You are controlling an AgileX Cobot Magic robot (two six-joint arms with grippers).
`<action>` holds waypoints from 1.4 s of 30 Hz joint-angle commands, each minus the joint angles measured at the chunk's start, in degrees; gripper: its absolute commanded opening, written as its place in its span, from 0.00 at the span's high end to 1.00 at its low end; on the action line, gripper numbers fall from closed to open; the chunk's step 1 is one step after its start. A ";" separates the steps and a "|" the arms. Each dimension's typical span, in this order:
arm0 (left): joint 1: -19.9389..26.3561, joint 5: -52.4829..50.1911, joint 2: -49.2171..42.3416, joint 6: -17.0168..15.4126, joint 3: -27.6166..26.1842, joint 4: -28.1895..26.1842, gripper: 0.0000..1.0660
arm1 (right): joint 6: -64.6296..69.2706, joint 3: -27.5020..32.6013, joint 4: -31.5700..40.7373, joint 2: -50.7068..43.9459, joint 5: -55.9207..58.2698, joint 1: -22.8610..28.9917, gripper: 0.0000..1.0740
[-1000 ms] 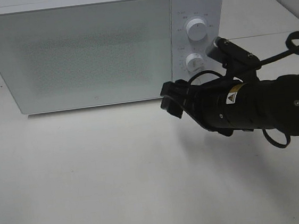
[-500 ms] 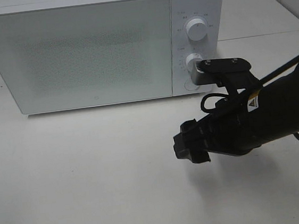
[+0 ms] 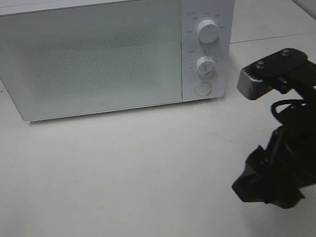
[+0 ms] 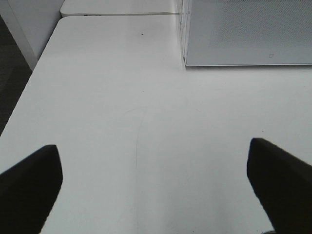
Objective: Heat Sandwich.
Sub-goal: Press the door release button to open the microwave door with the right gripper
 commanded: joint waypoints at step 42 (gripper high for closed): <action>0.06 -0.57 -1.49 0.00 0.23 0.00 0.08 | 11.34 4.64 -17.42 -59.13 23.84 -24.24 0.29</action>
